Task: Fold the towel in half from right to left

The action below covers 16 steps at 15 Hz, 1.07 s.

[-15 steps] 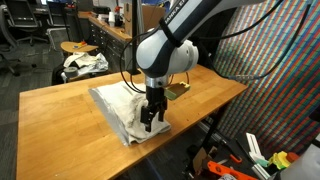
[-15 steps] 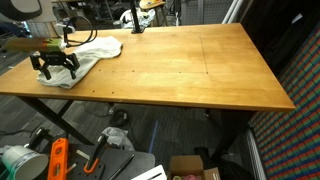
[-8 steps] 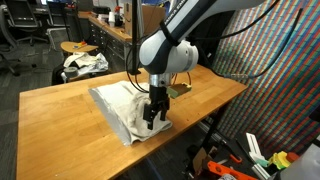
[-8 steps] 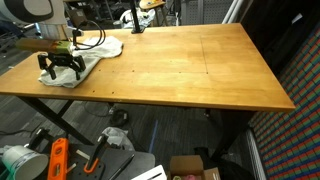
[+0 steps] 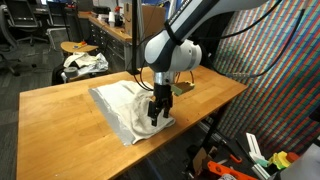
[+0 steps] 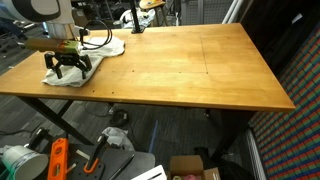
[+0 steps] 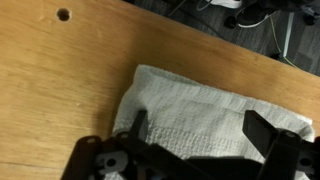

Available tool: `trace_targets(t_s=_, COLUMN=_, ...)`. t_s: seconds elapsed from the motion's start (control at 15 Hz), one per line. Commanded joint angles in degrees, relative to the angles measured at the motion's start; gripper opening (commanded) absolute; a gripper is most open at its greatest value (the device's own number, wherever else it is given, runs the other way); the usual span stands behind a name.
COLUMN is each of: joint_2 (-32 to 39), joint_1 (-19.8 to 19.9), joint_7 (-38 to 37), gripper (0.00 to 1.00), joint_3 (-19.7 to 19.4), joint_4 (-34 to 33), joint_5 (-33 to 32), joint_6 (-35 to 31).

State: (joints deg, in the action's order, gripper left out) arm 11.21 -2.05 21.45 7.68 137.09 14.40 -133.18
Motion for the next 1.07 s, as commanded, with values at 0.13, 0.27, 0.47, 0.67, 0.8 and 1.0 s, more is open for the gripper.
trace_targets(t_s=0.13, joint_2=0.9, joint_1=0.55, joint_7=1.03, gripper=1.0, joint_3=-0.64, joint_4=-0.36, joint_5=-1.21, joint_6=-2.72)
trace_targets(t_s=0.27, joint_2=1.0, joint_1=0.79, joint_7=1.04, gripper=1.0, joint_3=-0.85, joint_4=-0.65, joint_5=-1.11, joint_6=-2.96)
trace_targets(t_s=0.47, joint_2=1.03, joint_1=1.09, joint_7=1.14, gripper=1.0, joint_3=-1.01, joint_4=-0.66, joint_5=-1.08, joint_6=-3.38)
trace_targets(t_s=0.67, joint_2=0.48, joint_1=1.54, joint_7=1.76, gripper=1.0, joint_3=-1.01, joint_4=-0.65, joint_5=-0.86, joint_6=-2.36)
trace_targets(t_s=0.8, joint_2=-0.87, joint_1=2.05, joint_7=3.11, gripper=1.0, joint_3=-0.84, joint_4=-0.83, joint_5=-0.06, joint_6=-0.51)
trace_targets(t_s=1.0, joint_2=-2.85, joint_1=2.59, joint_7=5.33, gripper=1.0, joint_3=-0.73, joint_4=-1.81, joint_5=0.86, joint_6=0.09)
